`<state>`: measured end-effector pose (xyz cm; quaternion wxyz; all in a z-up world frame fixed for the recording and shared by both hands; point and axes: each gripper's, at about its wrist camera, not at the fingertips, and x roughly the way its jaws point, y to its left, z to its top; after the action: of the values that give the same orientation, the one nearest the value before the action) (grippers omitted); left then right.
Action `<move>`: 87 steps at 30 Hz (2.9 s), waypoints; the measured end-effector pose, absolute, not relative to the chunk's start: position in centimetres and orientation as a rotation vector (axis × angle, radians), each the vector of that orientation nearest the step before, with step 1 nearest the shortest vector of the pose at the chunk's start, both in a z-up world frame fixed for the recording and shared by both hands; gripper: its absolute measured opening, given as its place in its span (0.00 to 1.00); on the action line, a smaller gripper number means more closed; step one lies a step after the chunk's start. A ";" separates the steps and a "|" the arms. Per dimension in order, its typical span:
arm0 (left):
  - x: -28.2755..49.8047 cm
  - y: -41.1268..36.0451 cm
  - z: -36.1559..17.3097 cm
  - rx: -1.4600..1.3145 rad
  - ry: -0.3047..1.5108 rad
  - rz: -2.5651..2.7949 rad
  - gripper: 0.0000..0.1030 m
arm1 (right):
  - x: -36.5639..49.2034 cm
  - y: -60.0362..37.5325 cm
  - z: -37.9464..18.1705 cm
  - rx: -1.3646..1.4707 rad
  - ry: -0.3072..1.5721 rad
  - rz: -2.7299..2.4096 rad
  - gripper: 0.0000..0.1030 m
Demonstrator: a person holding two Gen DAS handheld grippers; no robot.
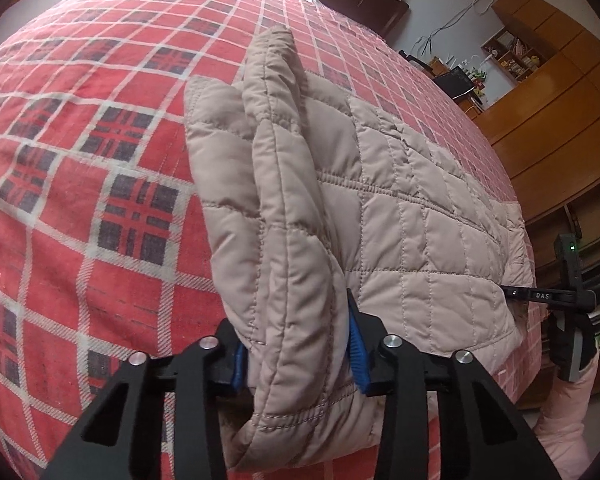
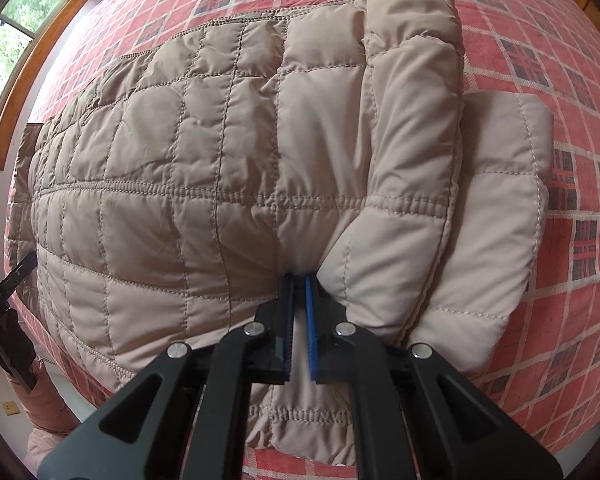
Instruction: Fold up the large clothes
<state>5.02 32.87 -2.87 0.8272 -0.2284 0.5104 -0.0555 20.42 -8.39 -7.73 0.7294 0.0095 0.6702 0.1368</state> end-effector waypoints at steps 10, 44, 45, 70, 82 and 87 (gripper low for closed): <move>5.0 30.4 1.4 -0.424 1.022 -0.092 0.22 | 20.7 -8.4 -6.5 -0.006 1.481 0.283 0.04; 9.9 12.4 -1.2 0.019 1.073 -0.230 0.29 | 20.3 -7.3 -6.3 -0.020 1.466 0.299 0.04; 9.6 12.5 -0.7 0.005 1.073 -0.265 0.41 | 20.2 -7.1 -6.3 -0.019 1.466 0.300 0.04; 8.7 30.5 2.0 -0.353 1.076 -0.094 0.54 | 19.2 -3.8 -1.5 -0.006 1.423 0.406 0.10; 9.4 27.1 1.1 -0.258 1.104 0.009 0.54 | 17.7 5.2 3.5 0.042 1.420 0.584 0.39; 10.0 27.1 1.2 -0.244 1.108 0.024 0.51 | 18.3 7.3 2.2 0.064 1.460 0.585 0.42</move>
<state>9.97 27.12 1.17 0.8433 -0.1156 0.5248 0.0115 18.33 7.31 2.22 0.7060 0.0287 0.6568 0.2632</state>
